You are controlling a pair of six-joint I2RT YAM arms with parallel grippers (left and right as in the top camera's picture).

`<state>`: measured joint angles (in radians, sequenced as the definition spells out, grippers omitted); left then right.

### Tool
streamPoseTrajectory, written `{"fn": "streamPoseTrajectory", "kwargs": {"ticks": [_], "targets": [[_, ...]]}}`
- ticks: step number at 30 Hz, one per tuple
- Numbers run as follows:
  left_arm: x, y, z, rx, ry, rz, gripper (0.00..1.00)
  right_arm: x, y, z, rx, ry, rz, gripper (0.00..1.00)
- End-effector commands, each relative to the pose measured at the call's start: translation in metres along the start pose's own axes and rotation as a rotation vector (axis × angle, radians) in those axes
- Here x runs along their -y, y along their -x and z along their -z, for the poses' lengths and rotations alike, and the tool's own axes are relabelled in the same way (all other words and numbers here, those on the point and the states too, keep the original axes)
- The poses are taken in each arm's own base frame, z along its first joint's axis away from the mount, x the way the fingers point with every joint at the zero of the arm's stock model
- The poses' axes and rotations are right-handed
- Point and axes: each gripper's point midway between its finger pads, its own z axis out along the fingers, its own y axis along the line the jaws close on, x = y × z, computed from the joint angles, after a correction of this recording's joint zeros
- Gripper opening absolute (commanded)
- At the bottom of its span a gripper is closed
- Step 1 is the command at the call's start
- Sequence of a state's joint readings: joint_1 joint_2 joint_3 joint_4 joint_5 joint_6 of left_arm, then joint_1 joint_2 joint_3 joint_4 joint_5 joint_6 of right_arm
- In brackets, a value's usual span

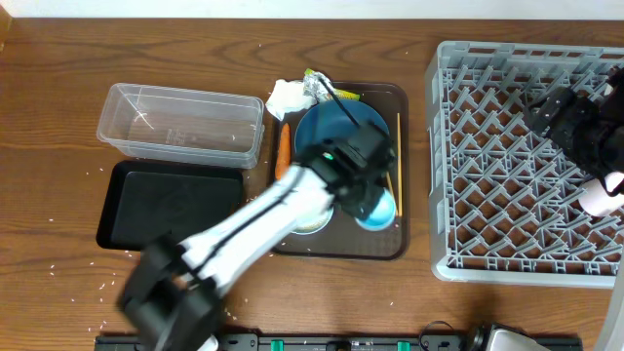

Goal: Sort waste into correct bins and load items into the dishwasher rack
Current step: 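Grasp the light blue cup with the left gripper and lift it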

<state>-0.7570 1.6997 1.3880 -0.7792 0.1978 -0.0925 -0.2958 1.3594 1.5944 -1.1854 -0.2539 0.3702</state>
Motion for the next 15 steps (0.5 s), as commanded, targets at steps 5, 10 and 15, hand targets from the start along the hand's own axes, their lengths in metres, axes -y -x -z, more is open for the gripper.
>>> {"fn": "streamPoseTrajectory", "kwargs": {"ticks": [5,10,15], "targets": [[-0.041,0.050,0.144,0.390,-0.213,0.141,0.06,-0.047,-0.012,0.007,-0.045,0.269,0.268,0.90],[-0.053,0.055,0.206,0.529,-0.575,0.166,0.06,-0.113,-0.033,0.036,-0.073,0.677,0.437,0.86],[-0.046,0.049,0.235,0.559,-0.796,0.137,0.06,-0.171,-0.064,0.067,-0.084,0.973,0.633,0.83]]}}
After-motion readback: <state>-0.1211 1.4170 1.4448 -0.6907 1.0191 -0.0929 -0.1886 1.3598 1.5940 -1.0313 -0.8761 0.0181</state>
